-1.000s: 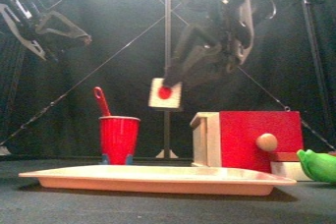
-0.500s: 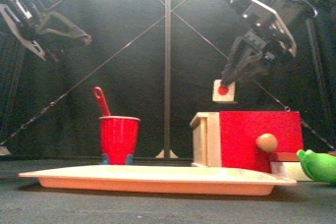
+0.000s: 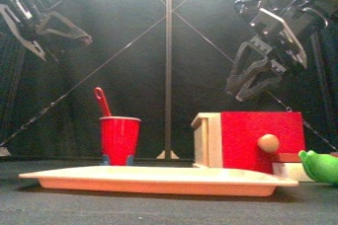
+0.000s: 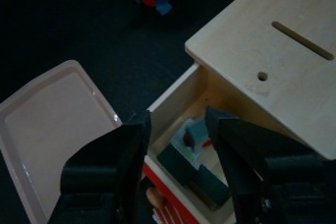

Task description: Put sushi piece in drawer

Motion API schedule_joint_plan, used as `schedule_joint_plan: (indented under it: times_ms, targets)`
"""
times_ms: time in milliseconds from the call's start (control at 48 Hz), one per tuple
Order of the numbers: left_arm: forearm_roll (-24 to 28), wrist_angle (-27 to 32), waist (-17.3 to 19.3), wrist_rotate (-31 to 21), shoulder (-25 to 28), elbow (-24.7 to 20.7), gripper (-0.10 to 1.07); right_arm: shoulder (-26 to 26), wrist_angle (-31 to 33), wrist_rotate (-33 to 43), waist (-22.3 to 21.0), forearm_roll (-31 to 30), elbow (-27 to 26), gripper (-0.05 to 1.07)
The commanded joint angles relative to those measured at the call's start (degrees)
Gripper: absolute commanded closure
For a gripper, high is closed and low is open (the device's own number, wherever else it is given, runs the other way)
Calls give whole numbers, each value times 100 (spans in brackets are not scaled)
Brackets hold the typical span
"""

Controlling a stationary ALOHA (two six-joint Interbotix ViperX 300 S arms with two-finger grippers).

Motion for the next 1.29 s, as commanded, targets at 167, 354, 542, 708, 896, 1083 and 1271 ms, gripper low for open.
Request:
schedule_joint_plan:
  times_ms: [167,354,542,708,896,1083,1271]
  targets:
    - [-9,-26,18,9,9,-70,79,-105,0,0,18,0,-44,19]
    - [0,-26,9,9,9,-70,79,-105,0,-26,18,35,-44,19]
    - [0,-26,9,9,9,-70,79,-97,0,-53,18,123,-44,19]
    - [0,-26,9,9,9,-70,79,-88,0,-62,18,167,-35,19]
    - [0,-26,9,9,9,-70,79,-88,0,-62,18,167,-35,19]
    - [9,-26,18,9,9,-62,79,-88,0,-70,18,167,-35,19]
    - [0,-26,18,9,9,-62,79,-97,0,-79,26,105,-88,19]
